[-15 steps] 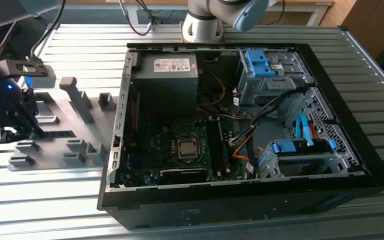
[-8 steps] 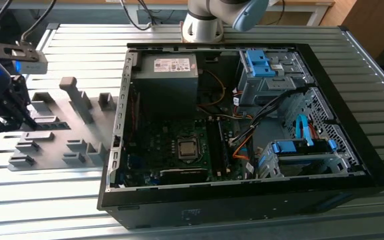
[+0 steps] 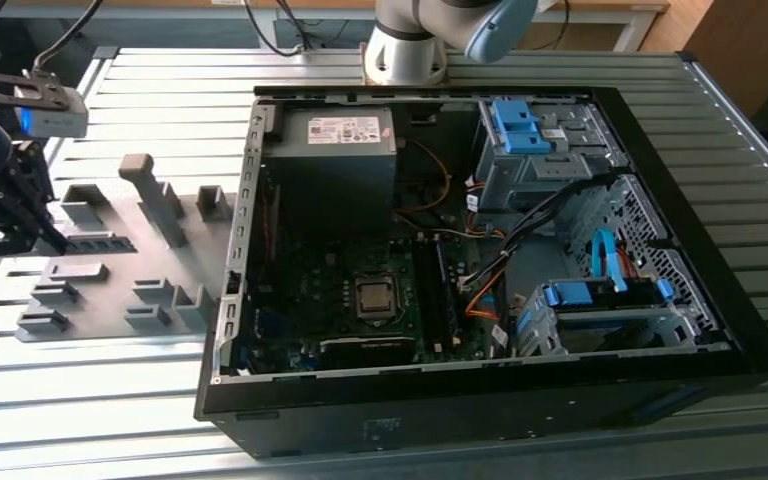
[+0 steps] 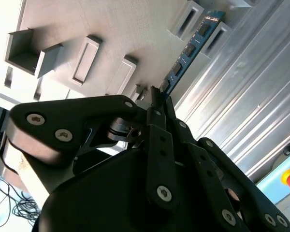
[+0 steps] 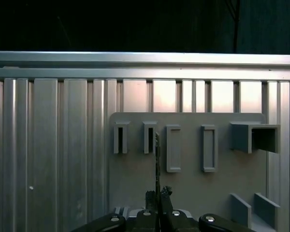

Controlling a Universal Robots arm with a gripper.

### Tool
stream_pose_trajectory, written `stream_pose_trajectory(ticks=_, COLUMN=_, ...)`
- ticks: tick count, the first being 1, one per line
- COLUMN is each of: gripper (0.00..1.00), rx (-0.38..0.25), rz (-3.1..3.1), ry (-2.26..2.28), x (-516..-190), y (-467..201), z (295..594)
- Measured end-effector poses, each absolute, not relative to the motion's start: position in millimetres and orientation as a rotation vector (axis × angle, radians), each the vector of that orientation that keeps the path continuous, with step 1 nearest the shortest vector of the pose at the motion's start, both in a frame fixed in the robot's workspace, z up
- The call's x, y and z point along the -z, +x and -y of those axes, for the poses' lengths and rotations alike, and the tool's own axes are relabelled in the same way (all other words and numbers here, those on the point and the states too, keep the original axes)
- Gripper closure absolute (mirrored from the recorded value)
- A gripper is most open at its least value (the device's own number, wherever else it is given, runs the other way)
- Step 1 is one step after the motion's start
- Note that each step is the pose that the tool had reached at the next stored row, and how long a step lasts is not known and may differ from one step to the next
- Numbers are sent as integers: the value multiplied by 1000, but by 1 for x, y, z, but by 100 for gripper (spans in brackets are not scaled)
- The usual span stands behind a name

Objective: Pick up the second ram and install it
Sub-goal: 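Pick up the second ram and move it above second insertion slot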

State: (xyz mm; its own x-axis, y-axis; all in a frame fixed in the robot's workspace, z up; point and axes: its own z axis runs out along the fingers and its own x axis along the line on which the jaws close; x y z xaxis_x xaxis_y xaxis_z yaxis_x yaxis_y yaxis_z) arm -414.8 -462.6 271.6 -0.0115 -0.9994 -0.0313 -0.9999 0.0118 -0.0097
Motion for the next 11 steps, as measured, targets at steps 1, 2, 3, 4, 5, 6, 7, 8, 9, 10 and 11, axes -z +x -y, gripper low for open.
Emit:
stream_pose_trajectory(ticks=1, gripper=86, rx=-23, rz=-2214, ry=-2188, x=-272, y=-415, z=463)
stream_pose_trajectory(ticks=2, gripper=86, rx=-24, rz=-2214, ry=-2188, x=-273, y=-415, z=463)
stream_pose_trajectory(ticks=3, gripper=86, rx=-23, rz=-2214, ry=-2188, x=-275, y=-415, z=463)
stream_pose_trajectory(ticks=4, gripper=86, rx=-23, rz=-2214, ry=-2188, x=-276, y=-415, z=463)
stream_pose_trajectory(ticks=5, gripper=86, rx=-23, rz=-2214, ry=-2188, x=-277, y=-415, z=463)
stream_pose_trajectory(ticks=6, gripper=86, rx=-23, rz=-2214, ry=-2188, x=-278, y=-415, z=463)
stream_pose_trajectory(ticks=7, gripper=86, rx=-24, rz=-2214, ry=-2188, x=-280, y=-415, z=463)
stream_pose_trajectory(ticks=8, gripper=86, rx=-23, rz=-2214, ry=-2188, x=-282, y=-415, z=463)
stream_pose_trajectory(ticks=9, gripper=86, rx=-23, rz=-2214, ry=-2188, x=-284, y=-415, z=463)
stream_pose_trajectory(ticks=10, gripper=86, rx=-23, rz=-2214, ry=-2188, x=-286, y=-415, z=463)
stream_pose_trajectory(ticks=11, gripper=86, rx=-24, rz=-2214, ry=-2188, x=-287, y=-415, z=463)
